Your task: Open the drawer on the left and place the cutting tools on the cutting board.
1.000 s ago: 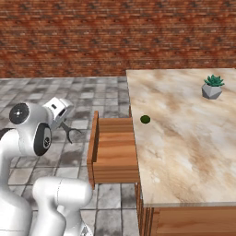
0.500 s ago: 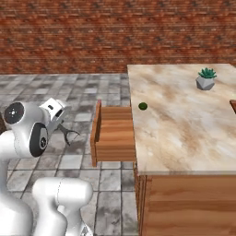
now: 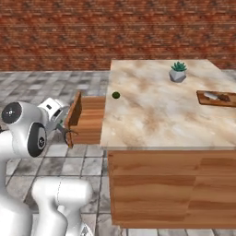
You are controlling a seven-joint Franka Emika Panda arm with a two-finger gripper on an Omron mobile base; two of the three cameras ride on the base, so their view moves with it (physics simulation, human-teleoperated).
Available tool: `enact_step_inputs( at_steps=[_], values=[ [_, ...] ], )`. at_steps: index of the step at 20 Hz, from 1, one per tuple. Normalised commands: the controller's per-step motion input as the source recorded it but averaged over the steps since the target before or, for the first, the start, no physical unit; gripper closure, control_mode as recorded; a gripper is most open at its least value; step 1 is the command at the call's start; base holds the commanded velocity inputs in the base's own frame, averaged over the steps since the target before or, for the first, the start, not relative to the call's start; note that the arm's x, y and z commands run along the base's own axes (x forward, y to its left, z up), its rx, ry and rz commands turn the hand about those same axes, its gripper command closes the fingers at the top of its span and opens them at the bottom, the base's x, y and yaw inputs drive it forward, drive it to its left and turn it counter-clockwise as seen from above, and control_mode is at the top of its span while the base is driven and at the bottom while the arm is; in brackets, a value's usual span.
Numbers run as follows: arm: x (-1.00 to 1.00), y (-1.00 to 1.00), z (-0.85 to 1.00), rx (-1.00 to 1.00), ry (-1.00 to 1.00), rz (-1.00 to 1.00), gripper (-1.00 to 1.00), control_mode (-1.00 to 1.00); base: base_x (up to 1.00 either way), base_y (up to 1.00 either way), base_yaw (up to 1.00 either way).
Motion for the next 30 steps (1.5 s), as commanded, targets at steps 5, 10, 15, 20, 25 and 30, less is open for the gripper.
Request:
enact_step_inputs(
  at_steps=[5, 10, 15, 20, 25, 30],
  values=[
    [0.00, 0.00, 0.00, 0.00, 0.00, 0.00, 1.00, 1.00, 0.63, -1.00, -0.03],
    [0.00, 0.00, 0.00, 0.00, 0.00, 0.00, 1.00, 1.00, 0.79, -1.00, -0.04],
    [0.00, 0.00, 0.00, 0.00, 0.00, 0.00, 1.00, 1.00, 0.76, -1.00, -0.04],
    [0.00, 0.00, 0.00, 0.00, 0.00, 0.00, 1.00, 1.00, 0.32, -1.00, -0.04],
    [0.00, 0.00, 0.00, 0.00, 0.00, 0.00, 1.00, 1.00, 0.10, -1.00, -0.06],
    [0.00, 0.00, 0.00, 0.00, 0.00, 0.00, 1.00, 1.00, 0.28, -1.00, -0.04]
  ],
)
